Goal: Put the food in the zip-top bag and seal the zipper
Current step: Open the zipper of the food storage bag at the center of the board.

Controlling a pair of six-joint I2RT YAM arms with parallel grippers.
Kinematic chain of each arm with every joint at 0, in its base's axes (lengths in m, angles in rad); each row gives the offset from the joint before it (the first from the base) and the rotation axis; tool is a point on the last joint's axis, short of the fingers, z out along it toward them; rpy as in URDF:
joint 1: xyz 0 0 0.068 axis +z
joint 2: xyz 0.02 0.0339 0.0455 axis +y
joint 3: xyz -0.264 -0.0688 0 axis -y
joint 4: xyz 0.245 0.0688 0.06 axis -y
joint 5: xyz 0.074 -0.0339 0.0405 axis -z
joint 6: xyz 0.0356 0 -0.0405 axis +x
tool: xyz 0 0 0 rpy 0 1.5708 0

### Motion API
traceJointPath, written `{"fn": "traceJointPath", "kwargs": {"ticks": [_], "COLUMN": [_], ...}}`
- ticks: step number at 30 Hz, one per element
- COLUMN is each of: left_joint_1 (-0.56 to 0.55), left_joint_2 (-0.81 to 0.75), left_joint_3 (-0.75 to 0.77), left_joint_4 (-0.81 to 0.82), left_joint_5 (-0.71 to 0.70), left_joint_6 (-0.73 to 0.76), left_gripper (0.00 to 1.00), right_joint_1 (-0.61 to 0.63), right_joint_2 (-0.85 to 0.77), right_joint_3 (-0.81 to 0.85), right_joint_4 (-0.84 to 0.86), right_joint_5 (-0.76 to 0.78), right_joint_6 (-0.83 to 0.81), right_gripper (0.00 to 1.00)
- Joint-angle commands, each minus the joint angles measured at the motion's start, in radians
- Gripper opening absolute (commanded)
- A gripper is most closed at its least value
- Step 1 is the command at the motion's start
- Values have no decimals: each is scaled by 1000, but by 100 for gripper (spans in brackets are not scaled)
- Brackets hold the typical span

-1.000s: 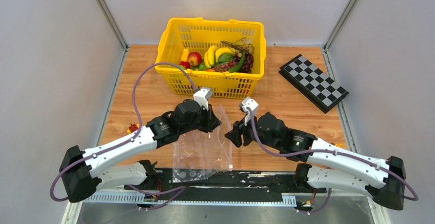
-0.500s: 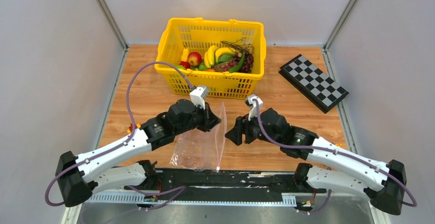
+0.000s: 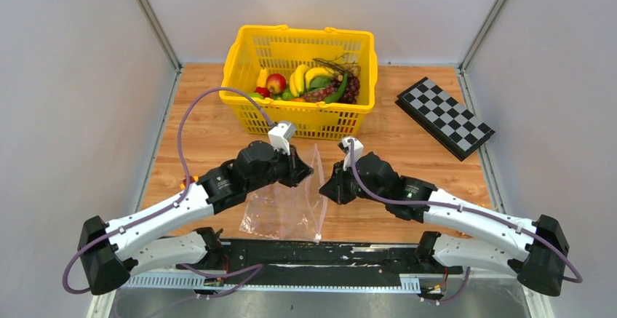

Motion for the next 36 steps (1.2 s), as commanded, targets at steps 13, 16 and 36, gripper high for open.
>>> {"fn": "traceJointPath", "kwargs": {"ticks": [13,16,36], "left_joint_1": [-9,-23,6], "left_joint_2": [243,344,208], "left_joint_3": [287,372,146], "left_joint_4": [354,449,40], "left_joint_5": [274,352,-142], "left_joint_6": [-62,-114,110], "left_gripper": [0,0,0], "right_joint_1": [-1,-1,-16], "right_joint_2": [-375,-422,-111], "right_joint_3": [434,525,261], "right_joint_4": [-750,-799,-347], "right_joint_5": [519,468,373], "right_joint_6": [-134,-146,-171], "right_gripper": [0,0,0]}}
